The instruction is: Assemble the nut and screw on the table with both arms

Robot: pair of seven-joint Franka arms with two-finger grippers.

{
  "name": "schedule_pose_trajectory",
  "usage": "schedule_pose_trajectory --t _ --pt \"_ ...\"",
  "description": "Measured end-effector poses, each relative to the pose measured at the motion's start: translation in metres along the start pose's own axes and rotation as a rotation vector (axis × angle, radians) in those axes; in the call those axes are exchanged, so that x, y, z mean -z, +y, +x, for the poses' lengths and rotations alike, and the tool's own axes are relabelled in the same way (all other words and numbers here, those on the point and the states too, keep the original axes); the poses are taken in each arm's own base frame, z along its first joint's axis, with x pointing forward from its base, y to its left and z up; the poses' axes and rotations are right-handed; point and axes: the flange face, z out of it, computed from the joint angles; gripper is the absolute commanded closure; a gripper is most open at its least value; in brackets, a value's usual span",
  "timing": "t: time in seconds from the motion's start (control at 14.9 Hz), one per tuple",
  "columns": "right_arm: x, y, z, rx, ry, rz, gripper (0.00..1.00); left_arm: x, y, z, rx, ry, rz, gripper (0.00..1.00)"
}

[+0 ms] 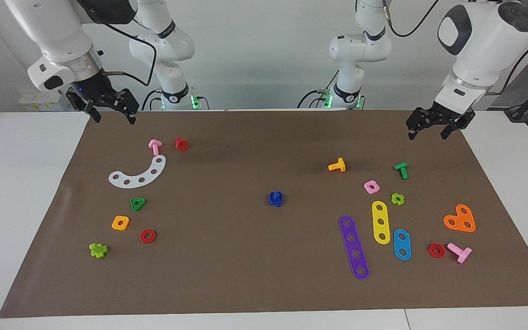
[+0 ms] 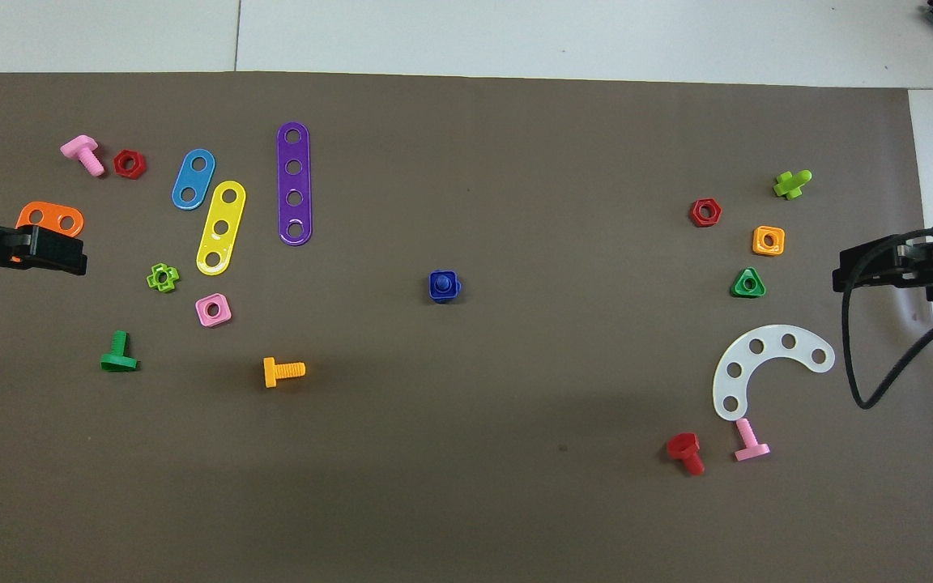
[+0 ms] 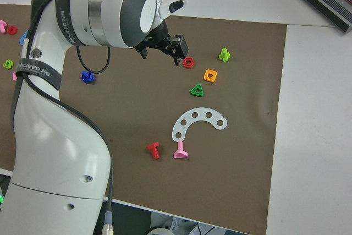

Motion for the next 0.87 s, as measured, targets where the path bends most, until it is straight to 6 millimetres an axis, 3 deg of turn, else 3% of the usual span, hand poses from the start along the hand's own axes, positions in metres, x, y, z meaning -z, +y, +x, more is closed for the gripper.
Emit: schedule_pose_trajectory --t 0.47,0.87 --pt "0.000 0.000 0.000 0.000 0.000 0.000 0.00 0.055 0.007 -0.007 -0.011 0.026 0.001 0.00" --pt "0.000 0.000 0.000 0.000 0.000 0.000 0.00 0.056 0.012 -0.008 -0.021 0.018 0.001 0.00"
